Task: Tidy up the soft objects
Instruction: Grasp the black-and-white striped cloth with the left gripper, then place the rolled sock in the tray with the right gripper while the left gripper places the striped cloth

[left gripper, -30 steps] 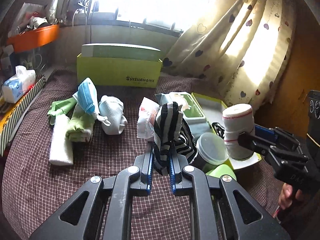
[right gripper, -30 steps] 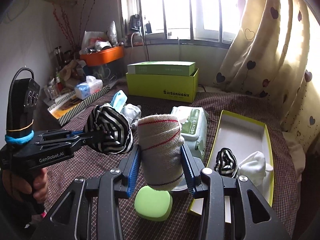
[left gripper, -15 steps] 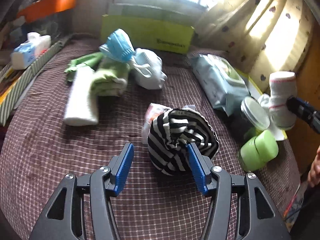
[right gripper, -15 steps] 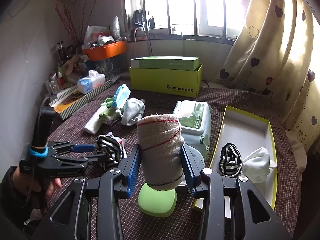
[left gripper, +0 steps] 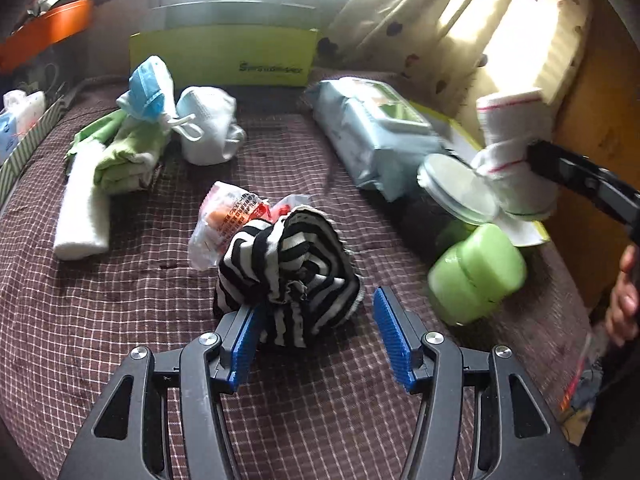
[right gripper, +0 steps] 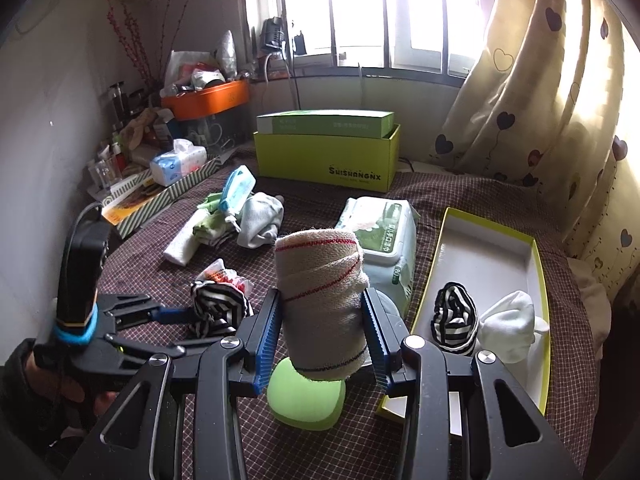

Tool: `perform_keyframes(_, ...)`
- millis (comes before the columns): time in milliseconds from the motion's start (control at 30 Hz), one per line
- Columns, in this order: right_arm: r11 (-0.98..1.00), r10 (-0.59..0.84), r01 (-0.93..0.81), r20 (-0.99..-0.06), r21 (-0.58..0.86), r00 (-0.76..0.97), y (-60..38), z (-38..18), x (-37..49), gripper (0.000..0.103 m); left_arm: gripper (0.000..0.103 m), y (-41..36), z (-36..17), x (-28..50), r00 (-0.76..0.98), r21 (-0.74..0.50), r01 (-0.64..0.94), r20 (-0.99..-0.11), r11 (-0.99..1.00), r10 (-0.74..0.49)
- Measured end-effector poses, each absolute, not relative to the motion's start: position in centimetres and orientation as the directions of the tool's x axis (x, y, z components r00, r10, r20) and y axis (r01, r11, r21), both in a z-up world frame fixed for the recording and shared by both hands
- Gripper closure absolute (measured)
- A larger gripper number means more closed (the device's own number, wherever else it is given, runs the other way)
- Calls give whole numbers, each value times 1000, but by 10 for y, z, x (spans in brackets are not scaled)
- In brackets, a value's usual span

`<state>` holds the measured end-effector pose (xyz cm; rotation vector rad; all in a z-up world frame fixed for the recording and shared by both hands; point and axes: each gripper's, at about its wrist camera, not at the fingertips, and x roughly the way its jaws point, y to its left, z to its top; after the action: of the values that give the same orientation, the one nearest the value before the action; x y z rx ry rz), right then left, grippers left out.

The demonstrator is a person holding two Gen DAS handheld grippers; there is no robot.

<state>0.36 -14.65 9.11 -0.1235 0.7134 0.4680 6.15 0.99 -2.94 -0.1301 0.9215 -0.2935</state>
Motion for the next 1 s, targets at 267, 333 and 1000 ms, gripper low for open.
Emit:
perform_keyframes(267,887,381,-458,-651,57,656,-150,89,1,64,80,4,-34,74,583,-163,114,-788,980,-199)
perform_keyframes(333,890,380,-452,-642,59,666,-154,92,-1,64,89,14,-36,73,580,-196,101,-785,975,-218)
perform_keyframes(1000,922,349,-379,-593,78,726,-189,108,-16,64,94,57,27,26,705,-339,96,-640,936,-304)
